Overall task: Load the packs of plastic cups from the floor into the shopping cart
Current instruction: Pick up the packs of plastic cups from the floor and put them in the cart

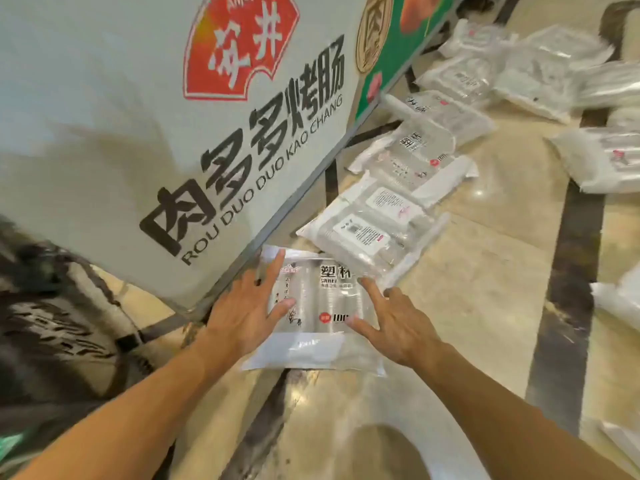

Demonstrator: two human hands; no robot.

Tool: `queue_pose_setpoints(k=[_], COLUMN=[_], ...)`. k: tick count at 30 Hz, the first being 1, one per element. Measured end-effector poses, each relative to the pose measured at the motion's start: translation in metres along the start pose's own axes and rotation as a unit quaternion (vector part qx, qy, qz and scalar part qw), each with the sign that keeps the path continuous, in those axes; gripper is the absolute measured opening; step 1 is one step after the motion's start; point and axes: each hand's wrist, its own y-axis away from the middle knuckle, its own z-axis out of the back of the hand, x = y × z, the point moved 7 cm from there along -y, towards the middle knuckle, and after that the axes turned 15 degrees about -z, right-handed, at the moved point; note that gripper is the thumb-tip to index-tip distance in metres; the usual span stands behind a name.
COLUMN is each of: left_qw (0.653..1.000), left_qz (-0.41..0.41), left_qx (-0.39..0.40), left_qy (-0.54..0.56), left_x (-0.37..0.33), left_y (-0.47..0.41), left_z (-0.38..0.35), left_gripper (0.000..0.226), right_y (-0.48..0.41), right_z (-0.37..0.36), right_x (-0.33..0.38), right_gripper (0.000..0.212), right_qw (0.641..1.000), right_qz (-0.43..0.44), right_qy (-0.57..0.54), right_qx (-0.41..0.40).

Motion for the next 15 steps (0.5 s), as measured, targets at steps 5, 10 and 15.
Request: queue_pose_setpoints(k=[5, 10, 15], left_qw=[0.996, 0.984, 0.974], left_qz=[0.054, 0.052, 0.063], left_qx=[0.021, 0.080, 0.094], left_qy=[0.060, 0.152, 0.194], left_x=[0.050, 0.071, 0.050], left_y=[-0.035, -0.055, -0.039], left_z=[-0.086, -0.132, -0.095], left_gripper=[0.103, 0.115, 0.108], right_y=[-0.063, -0.086, -0.071], right_z=[-0.072, -0.094, -0.088], right_x=[-0.012, -0.006, 0.000], right_gripper=[0.088, 0.102, 0.110], right_qw=[0.999, 0.998, 0.983], right_qz=[-0.033, -0.027, -0.030], right_qy=[0.010, -0.050, -0.172], right_qx=[0.039, 0.036, 0.054])
